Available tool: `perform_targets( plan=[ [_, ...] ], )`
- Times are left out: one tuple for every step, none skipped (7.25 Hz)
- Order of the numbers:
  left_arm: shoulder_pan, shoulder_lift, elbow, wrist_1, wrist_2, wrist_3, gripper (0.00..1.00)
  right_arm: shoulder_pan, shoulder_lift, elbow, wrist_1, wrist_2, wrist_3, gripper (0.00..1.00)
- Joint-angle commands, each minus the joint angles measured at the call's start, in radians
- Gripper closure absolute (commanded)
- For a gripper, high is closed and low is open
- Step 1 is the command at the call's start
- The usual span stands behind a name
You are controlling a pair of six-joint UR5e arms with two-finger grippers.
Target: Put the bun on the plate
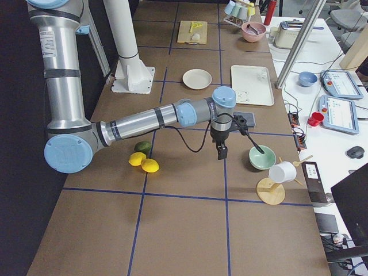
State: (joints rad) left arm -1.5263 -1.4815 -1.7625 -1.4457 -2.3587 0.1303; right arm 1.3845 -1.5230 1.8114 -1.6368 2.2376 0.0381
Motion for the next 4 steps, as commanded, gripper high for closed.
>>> perform_targets(
  plan=[
    [0.000,0.000,0.006,-0.001,0.003,0.000,0.00,0.172,-0.080,-0.003,-0.089,0.057,-0.213,0.00],
    [0.000,-0.022,0.006,-0.016,0.003,0.000,0.00,0.183,-0.130,0.003,-0.080,0.062,-0.201,0.00],
    [0.000,-0.052,0.003,-0.082,0.004,0.000,0.00,0.183,-0.132,0.005,-0.080,0.065,-0.186,0.00],
    [0.002,-0.054,0.017,-0.147,0.004,0.000,0.00,0.183,-0.134,0.005,-0.080,0.070,-0.184,0.00]
  ],
)
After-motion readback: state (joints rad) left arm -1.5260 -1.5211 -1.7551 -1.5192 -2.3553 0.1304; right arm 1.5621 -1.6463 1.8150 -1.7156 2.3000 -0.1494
